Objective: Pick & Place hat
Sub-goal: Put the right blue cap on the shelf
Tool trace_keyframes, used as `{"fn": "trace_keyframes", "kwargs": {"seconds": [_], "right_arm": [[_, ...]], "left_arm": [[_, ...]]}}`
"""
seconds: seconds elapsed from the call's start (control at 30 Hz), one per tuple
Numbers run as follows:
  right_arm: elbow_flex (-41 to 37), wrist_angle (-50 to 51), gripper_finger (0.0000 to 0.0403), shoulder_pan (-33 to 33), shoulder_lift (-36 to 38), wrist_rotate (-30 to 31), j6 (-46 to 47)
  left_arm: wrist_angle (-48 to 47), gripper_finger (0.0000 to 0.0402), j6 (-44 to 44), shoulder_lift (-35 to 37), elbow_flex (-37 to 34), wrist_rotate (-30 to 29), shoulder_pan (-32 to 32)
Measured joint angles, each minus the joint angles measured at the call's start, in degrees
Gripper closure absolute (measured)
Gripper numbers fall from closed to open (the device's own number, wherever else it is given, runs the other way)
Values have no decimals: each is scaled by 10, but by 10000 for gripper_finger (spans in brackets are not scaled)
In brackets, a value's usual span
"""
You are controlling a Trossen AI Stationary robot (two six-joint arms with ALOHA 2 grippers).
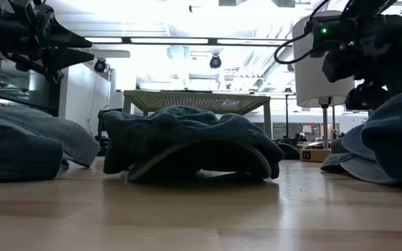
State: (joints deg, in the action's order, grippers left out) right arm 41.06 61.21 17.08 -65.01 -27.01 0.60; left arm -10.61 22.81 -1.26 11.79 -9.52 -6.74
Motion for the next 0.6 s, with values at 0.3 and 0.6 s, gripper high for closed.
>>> {"fn": "trace_keyframes", "kwargs": {"seconds": [0.3, 0.6], "right_arm": [[0, -14, 206, 0, 0, 49, 9], [0, -20, 206, -8, -12, 31, 6]], "left_arm": [[0, 246, 0, 0, 0, 0, 0], [0, 246, 0, 0, 0, 0, 0]]}}
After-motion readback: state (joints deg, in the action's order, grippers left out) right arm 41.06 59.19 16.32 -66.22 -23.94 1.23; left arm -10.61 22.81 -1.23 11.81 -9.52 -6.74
